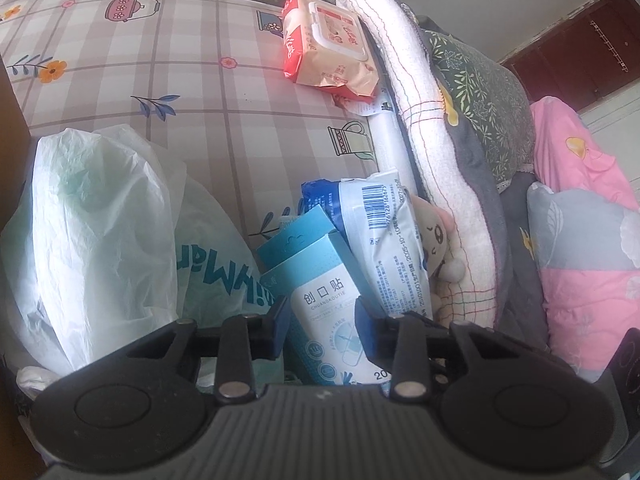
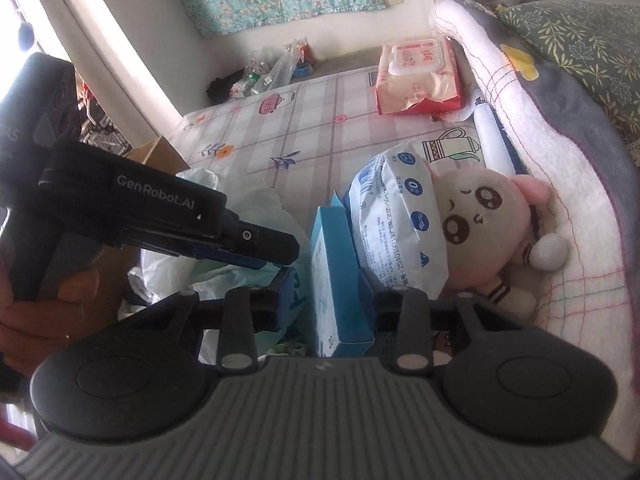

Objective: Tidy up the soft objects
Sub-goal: 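Move the right gripper to the blue band-aid box and close on it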

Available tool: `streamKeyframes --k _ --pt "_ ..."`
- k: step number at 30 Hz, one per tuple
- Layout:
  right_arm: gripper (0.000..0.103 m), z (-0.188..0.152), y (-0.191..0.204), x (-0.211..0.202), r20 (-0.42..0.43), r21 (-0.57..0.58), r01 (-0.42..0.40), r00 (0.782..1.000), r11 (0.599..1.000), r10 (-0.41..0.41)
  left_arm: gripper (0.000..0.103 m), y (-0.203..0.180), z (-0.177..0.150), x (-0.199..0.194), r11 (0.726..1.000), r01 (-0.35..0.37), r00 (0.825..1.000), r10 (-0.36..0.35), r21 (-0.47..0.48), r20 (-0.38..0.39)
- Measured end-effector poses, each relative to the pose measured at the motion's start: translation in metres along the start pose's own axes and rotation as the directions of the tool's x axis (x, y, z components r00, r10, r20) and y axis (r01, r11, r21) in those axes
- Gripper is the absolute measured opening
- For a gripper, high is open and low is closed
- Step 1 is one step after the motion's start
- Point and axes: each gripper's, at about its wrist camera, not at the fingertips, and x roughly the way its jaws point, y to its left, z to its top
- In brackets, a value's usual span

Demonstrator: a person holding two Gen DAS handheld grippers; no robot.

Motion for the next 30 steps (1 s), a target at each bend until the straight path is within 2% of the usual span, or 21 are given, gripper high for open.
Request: streamKeyframes --k 8,14,19,21,22,25,30 --pt "0.035 0.005 0.009 0.02 -0.072 -0.092 0.062 0.995 0.994 -0.068 0.033 0.014 0.001 0.006 0.999 0.018 1.0 -0.018 -0.027 -0.006" --pt "0.036 0.007 0.024 0.026 -0.072 -0.19 0.139 0.985 0.972 -0.155 0.031 0.021 0.001 0.008 0.999 0.034 0.999 -0.034 -0.036 -0.005" --pt "0.038 0.006 0.03 0.03 -0.083 -0.214 0.152 0.982 0.965 -0.173 0.031 0.023 0.001 0.007 0.998 0.046 0.999 -0.046 -0.034 -0.006" --pt "0.035 0.005 0.033 0.031 -0.084 -0.231 0.16 0.979 0.96 -0.183 0.031 0.023 0.001 0.004 0.998 0.052 0.999 -0.053 -0.033 0.001" --pt "0.027 0.004 0.035 0.031 -0.087 -0.244 0.162 0.978 0.956 -0.188 0.031 0.023 0.001 0.003 0.998 0.055 0.999 -0.054 -0.032 0.005" --pt "0.025 0.0 0.037 0.035 -0.126 -0.24 0.131 0.978 0.962 -0.165 0.031 0.023 -0.002 -0.002 0.998 0.057 0.998 -0.056 -0.026 0.022" --pt "0.023 -0.003 0.039 0.029 -0.086 -0.227 0.134 0.984 0.965 -0.156 0.032 0.024 -0.007 -0.011 0.998 0.062 0.997 -0.061 -0.029 0.043"
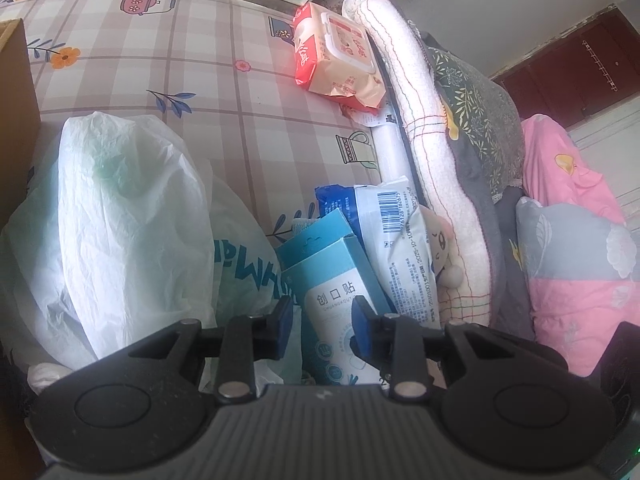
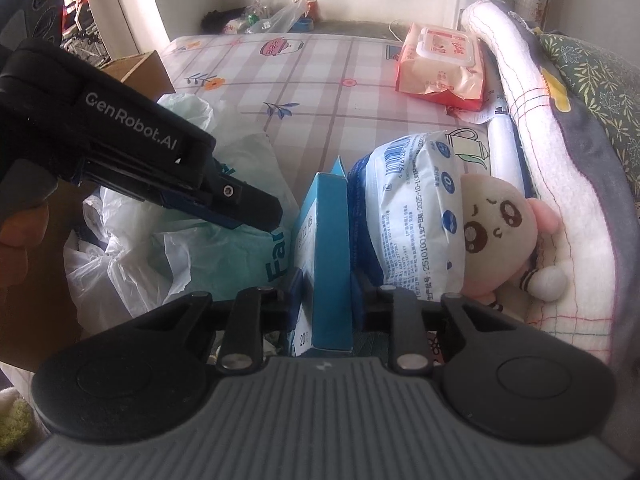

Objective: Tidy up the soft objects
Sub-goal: 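Move the right gripper to the blue band-aid box and close on it, then carry the band-aid box into the cardboard box and open the right gripper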

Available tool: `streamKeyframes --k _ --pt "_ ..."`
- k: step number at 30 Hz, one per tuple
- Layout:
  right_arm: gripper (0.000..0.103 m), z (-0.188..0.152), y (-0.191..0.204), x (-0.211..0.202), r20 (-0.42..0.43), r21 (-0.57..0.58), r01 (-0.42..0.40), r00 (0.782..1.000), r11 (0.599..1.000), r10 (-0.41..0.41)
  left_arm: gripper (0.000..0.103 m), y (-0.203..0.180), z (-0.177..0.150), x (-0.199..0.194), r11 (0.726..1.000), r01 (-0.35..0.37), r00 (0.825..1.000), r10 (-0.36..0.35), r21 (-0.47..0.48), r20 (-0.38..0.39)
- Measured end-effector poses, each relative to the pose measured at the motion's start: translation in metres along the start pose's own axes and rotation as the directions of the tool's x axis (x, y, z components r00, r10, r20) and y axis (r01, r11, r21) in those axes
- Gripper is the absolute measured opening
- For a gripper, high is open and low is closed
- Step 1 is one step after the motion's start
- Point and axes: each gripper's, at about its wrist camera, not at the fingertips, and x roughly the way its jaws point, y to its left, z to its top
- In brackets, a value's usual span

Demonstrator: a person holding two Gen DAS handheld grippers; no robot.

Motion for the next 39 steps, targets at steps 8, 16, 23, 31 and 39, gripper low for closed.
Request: streamKeyframes --k 8,16,23,31,39 --pt "0.019 0.003 -0.035 -0.043 0.149 0.147 -0.082 0.987 0.986 0.06 0.039 -0.01 -0.002 -0.024 0.999 0.025 0.997 -0.027 0.034 0.069" --pt "0.019 -0.026 -0.098 -0.048 0.288 0.402 -0.293 0.94 0.867 0.184 0.042 -0.026 -0.009 -0.004 0.994 0.1 0.995 -0.101 0.037 0.009" --pt "0.023 -0.052 -0.133 -0.02 0.331 0.562 -0.44 0.896 0.7 0.298 0.044 -0.03 -0.007 0.019 0.985 0.165 0.986 -0.165 -0.042 -0.013" --pt "0.024 -0.064 -0.149 -0.002 0.359 0.635 -0.498 0.867 0.59 0.346 0.045 -0.033 -0.004 0.034 0.982 0.177 0.984 -0.179 -0.07 -0.023" --pt "0.024 -0.07 -0.15 0.007 0.385 0.661 -0.528 0.849 0.534 0.362 0.049 -0.032 -0.002 0.034 0.979 0.183 0.983 -0.185 -0.086 -0.014"
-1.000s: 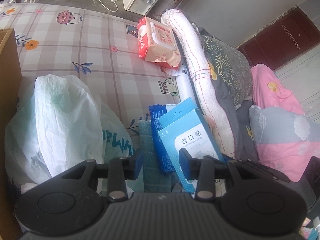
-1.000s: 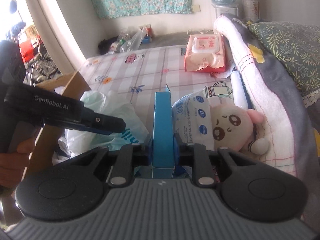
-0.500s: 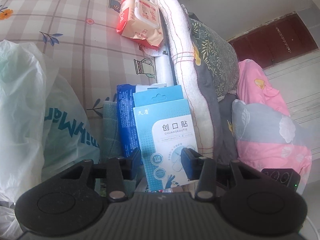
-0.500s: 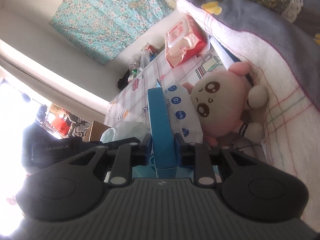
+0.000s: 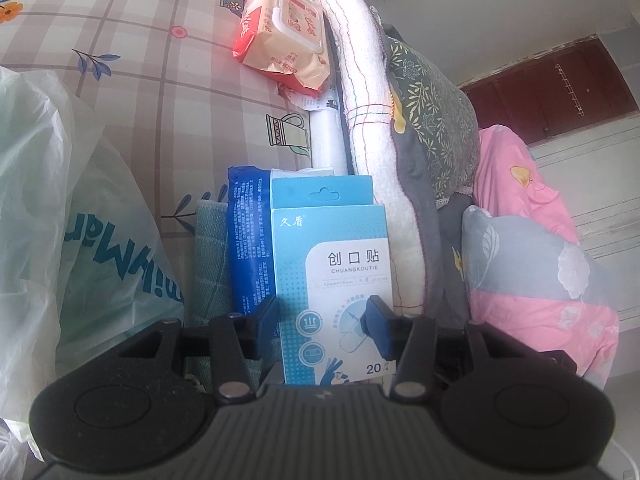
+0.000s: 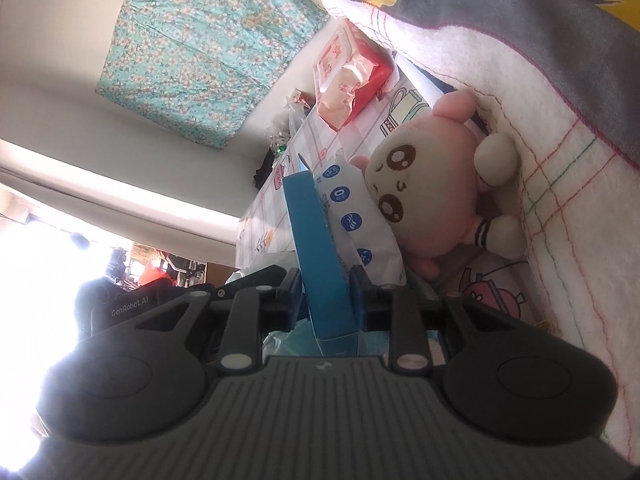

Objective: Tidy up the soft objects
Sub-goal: 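Carry the band-aid box into the cardboard box and open the right gripper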

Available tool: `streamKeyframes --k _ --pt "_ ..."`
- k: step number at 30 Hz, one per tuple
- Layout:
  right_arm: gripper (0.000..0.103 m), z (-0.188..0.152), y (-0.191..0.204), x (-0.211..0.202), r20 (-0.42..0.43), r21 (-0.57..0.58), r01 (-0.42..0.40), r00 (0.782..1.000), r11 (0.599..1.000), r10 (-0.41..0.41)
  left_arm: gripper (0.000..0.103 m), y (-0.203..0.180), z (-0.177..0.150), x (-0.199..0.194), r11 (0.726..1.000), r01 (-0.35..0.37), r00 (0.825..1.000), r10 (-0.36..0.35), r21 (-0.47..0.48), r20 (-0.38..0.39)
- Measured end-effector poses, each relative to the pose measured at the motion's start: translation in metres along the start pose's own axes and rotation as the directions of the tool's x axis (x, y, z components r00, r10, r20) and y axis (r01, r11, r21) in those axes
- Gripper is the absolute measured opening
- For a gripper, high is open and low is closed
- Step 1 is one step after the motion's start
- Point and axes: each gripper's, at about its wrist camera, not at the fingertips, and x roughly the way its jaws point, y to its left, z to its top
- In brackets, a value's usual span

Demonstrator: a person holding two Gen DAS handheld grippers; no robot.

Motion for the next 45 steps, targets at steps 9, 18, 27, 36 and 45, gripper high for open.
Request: streamKeyframes --k 9,18,27,36,45 --pt "0.02 -0.007 0.021 -0.01 0.022 -0.003 -0.024 0.999 1.0 0.025 0.049 -0.007 -0.006 -0.031 0.998 0.057 0.998 -0.057 0.026 0.014" --pt "0.019 -0.027 0.074 -0.022 0.022 -0.064 -0.107 0.994 0.992 0.108 0.049 -0.013 -0.022 -0.104 0.994 0.103 0.987 -0.108 0.045 0.118" --pt "0.02 -0.062 0.157 -0.001 -0.042 -0.146 -0.163 0.986 0.976 0.158 0.049 0.019 -0.041 -0.196 0.994 0.105 0.957 -0.107 0.022 0.268" --pt "0.02 -0.117 0.262 0.099 -0.237 -0.176 -0.268 0.945 0.947 0.224 0.05 0.094 -0.049 -0.313 0.993 0.01 0.887 0.045 -0.116 0.46" --pt "0.019 -0.18 0.315 0.238 -0.428 -0.065 -0.256 0.88 0.964 0.205 0.05 0.192 -0.034 -0.366 0.935 -0.117 0.812 0.283 -0.334 0.509"
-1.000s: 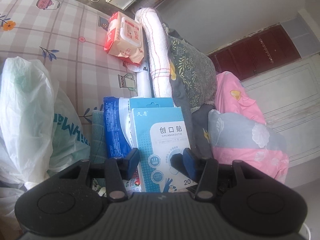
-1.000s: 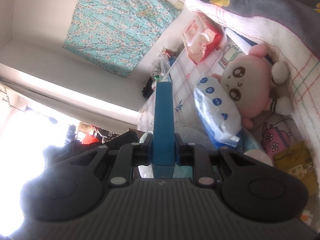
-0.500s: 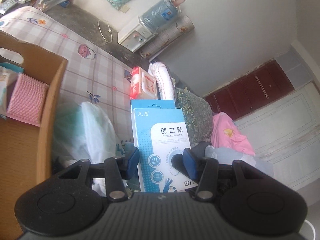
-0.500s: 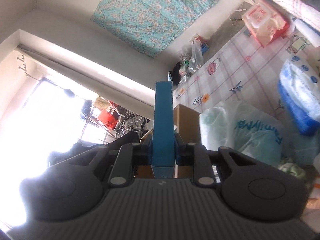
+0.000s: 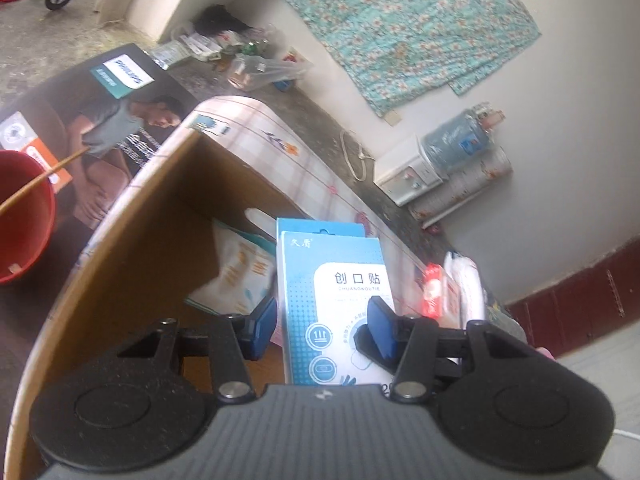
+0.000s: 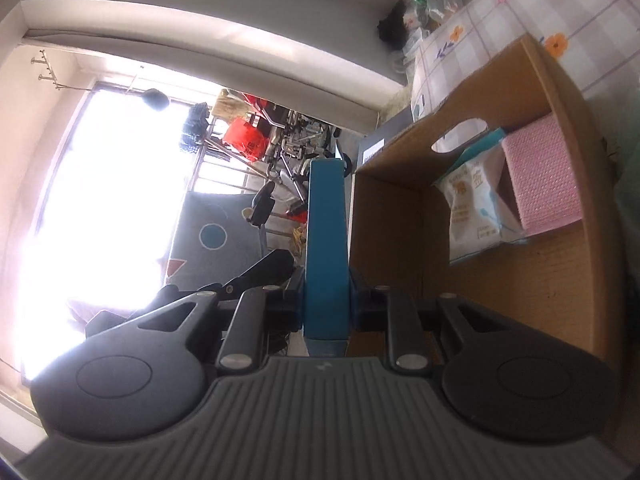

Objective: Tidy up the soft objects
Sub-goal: 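Carry the band-aid box into the cardboard box and open the right gripper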

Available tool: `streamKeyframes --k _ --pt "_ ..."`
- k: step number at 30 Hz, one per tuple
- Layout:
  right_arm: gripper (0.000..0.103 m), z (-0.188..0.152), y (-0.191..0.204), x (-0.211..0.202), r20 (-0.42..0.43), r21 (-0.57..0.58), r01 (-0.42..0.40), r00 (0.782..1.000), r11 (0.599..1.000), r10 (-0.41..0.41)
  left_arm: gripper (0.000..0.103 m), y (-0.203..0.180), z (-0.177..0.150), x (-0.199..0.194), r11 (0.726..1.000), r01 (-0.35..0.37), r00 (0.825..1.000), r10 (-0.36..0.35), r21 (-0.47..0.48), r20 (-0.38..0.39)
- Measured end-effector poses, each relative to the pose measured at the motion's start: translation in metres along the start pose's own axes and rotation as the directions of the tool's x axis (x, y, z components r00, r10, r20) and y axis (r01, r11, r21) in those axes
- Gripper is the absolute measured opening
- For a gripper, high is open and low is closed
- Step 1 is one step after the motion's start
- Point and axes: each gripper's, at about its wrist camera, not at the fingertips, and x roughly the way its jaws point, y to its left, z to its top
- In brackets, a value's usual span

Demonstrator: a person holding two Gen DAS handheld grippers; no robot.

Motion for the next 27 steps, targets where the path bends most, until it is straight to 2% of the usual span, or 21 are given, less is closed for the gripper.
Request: streamKeyframes --k 4,10,13,16,19,22,27 --pt "0.019 0.012 -0.015 0.051 -0.026 0.072 0.034 0.999 0.997 -0.032 0.05 0.031 0.023 0.003 0.997 -0.078 0.996 0.079 -0.024 0.043" --pt "0.02 0.039 -0.041 0.119 -0.042 0.155 0.11 0.994 0.982 -0.105 0.051 0.056 0.036 -0.002 0.994 -0.105 0.992 0.107 -0.029 0.069" --pt "0.022 0.042 -0.043 0.154 -0.066 0.114 0.165 0.985 0.98 -0.159 0.052 0.062 0.036 -0.004 0.993 -0.115 0.99 0.117 -0.025 0.075" --pt "0.029 0.038 -0.051 0.183 -0.112 0.08 0.262 0.961 0.962 -0.253 0.052 0.067 0.037 -0.002 0.993 -0.115 0.991 0.117 -0.028 0.069" --pt "0.033 0.032 -0.051 0.195 -0.133 0.005 0.334 0.934 0.942 -0.331 0.052 0.069 0.036 -0.001 0.994 -0.106 0.992 0.107 -0.028 0.064" --pt "0.043 0.03 -0.039 0.19 -0.119 -0.056 0.352 0.927 0.934 -0.356 0.053 0.07 0.034 0.001 0.994 -0.104 0.992 0.105 -0.014 0.063" --pt "0.044 0.035 -0.019 0.17 -0.046 -0.132 0.375 0.922 0.918 -0.384 0.054 0.068 0.031 0.0 0.996 -0.091 0.994 0.092 -0.013 0.064"
